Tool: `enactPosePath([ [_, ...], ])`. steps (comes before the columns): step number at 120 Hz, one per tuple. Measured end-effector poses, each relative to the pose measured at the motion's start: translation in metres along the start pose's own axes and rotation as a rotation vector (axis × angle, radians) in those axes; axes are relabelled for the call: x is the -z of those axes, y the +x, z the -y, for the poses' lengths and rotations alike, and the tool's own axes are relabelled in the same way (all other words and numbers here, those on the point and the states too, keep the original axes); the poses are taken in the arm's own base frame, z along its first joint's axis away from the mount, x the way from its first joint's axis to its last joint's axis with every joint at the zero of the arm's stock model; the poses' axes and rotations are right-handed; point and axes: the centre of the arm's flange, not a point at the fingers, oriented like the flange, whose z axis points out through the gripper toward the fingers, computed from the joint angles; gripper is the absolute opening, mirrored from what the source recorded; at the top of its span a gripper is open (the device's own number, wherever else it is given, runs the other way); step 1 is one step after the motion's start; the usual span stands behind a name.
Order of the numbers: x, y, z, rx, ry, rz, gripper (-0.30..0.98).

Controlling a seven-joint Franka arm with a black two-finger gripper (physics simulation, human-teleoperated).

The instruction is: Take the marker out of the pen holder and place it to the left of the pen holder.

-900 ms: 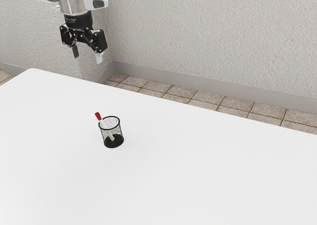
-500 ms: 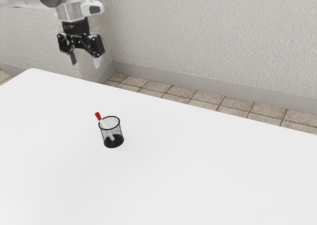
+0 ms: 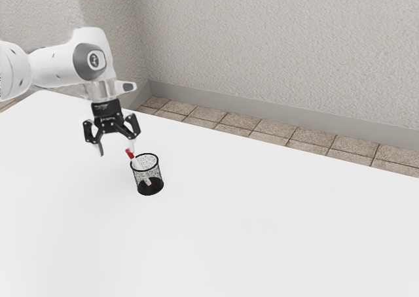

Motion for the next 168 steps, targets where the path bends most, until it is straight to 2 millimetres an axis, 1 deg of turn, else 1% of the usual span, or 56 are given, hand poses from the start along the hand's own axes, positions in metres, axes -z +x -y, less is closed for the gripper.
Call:
enactPosePath([
  [6,-0.001,0.0,-0.007,-0.018,-0.012,-0.003,0.68],
  [16,0.001,0.005,-0.004,-0.071,-0.041,-0.038,0.66],
  [24,-0.003,0.01,-0.001,-0.116,-0.076,-0.055,0.66],
  [35,-0.013,0.026,-0.002,-0.189,-0.075,-0.09,0.67],
  [44,-0.014,0.037,0.003,-0.249,-0.065,-0.147,0.67],
  [50,-0.016,0.042,0.008,-0.282,-0.06,-0.18,0.67],
  [60,-0.029,0.045,0.024,-0.314,-0.056,-0.208,0.68],
  [66,-0.036,0.037,0.037,-0.318,-0.05,-0.222,0.68],
  [70,-0.037,0.033,0.04,-0.329,-0.044,-0.238,0.68],
  [82,-0.034,0.03,0.035,-0.366,-0.027,-0.282,0.68],
  [96,-0.024,0.03,0.028,-0.37,-0.026,-0.299,0.68],
  [104,-0.024,0.027,0.032,-0.341,-0.06,-0.27,0.68],
  [110,-0.026,0.025,0.03,-0.322,-0.095,-0.25,0.67],
  [118,-0.029,0.023,0.025,-0.305,-0.142,-0.228,0.65],
  [127,-0.025,0.023,0.015,-0.3,-0.179,-0.223,0.64],
  [136,-0.021,0.024,0.014,-0.297,-0.193,-0.222,0.62],
  [144,-0.024,0.025,0.018,-0.295,-0.179,-0.214,0.6],
  [150,-0.032,0.024,0.019,-0.293,-0.166,-0.21,0.59],
  [158,-0.038,0.022,0.012,-0.301,-0.157,-0.222,0.58],
  [168,-0.037,0.023,0.005,-0.302,-0.166,-0.251,0.57],
])
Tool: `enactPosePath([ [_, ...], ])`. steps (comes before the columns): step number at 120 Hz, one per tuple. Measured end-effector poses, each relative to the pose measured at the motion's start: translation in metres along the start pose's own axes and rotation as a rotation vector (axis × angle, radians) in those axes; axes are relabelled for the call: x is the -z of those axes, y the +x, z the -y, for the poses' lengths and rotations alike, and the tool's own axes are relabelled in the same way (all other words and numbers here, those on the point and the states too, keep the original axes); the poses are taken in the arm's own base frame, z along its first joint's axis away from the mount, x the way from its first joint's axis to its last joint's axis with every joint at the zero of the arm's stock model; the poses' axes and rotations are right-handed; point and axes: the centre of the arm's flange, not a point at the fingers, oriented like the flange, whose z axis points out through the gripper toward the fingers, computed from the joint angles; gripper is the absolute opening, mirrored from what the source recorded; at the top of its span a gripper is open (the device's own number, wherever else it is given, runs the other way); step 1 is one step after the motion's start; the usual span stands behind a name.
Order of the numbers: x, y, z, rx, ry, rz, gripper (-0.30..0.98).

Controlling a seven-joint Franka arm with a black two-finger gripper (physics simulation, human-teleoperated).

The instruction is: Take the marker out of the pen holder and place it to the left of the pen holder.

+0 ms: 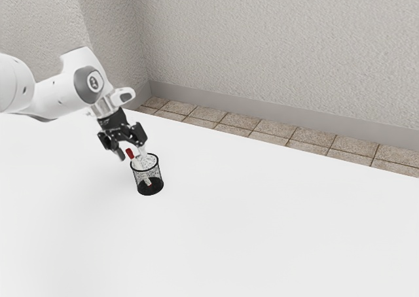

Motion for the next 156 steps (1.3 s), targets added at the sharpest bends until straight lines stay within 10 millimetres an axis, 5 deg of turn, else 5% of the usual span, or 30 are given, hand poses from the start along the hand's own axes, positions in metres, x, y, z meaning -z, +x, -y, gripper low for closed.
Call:
enactPosePath([
  [56,-0.01,0.002,0.016,0.025,-0.002,-0.044,0.4],
  [156,0.013,0.007,0.017,-0.028,0.02,-0.087,-0.06],
])
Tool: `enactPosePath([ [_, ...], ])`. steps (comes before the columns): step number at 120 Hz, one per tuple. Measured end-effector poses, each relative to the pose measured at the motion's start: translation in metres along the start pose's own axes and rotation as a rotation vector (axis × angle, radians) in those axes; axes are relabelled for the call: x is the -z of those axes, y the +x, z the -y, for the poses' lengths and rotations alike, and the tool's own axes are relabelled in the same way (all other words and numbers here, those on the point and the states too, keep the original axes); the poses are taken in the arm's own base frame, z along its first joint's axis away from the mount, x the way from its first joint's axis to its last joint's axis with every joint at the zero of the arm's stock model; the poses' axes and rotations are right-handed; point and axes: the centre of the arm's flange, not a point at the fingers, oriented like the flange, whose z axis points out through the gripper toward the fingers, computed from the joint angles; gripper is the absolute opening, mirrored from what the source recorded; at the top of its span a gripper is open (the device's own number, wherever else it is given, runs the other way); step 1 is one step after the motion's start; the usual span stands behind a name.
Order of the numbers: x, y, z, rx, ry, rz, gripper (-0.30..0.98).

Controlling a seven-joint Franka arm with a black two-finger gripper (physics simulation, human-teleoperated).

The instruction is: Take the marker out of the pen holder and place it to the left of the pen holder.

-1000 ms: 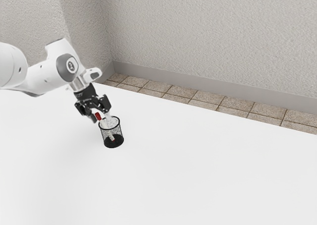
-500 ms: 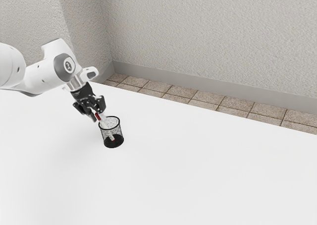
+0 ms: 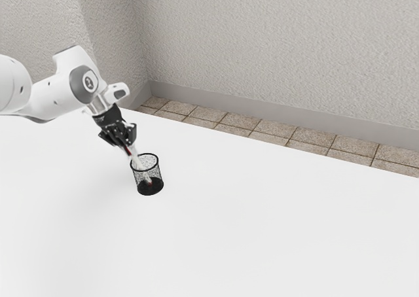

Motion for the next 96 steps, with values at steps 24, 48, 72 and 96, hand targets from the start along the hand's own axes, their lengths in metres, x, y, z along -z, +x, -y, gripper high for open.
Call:
enactPosePath([
  [24,0.131,-0.006,0.0,-0.04,0.089,-0.12,-0.08],
  [48,0.164,0.004,-0.076,-0.244,0.498,0.127,-0.08],
  [72,0.039,0.002,-0.042,-0.217,0.795,0.595,-0.08],
  [96,-0.027,0.013,-0.013,-0.145,0.855,0.755,-0.08],
])
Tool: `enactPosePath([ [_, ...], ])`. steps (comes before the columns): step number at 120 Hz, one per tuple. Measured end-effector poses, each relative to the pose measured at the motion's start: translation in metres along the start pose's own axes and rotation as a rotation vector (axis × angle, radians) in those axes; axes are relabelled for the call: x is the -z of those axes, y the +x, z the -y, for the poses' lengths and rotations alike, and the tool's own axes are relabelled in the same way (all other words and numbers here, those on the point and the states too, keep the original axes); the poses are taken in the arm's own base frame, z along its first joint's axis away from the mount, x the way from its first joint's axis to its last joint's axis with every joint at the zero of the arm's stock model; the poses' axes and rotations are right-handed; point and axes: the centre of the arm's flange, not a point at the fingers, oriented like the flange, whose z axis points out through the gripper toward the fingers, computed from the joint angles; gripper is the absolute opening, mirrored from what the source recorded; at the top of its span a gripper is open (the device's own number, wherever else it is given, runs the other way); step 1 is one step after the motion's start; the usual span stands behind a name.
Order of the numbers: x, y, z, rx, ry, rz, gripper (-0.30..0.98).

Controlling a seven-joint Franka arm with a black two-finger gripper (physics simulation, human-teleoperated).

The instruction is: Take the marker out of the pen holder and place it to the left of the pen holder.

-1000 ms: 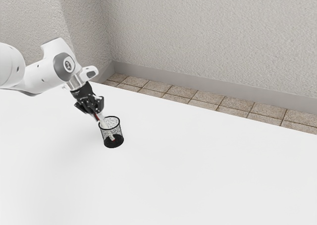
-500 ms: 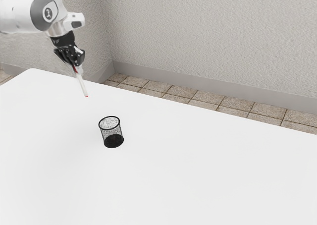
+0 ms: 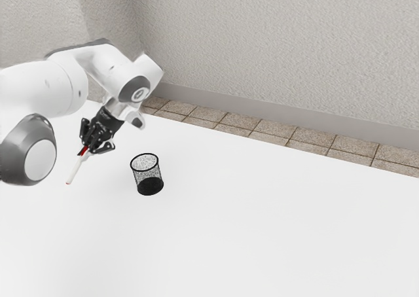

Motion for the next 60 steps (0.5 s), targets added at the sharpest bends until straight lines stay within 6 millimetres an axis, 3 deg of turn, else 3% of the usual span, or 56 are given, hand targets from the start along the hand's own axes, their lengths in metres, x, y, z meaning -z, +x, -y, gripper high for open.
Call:
enactPosePath([
  [26,-0.021,0.018,-0.013,0.001,-0.027,0.051,-0.07],
  [46,-0.021,0.018,-0.017,0.009,-0.046,0.056,0.29],
  [60,-0.019,0.016,-0.018,0.013,-0.055,0.054,0.46],
])
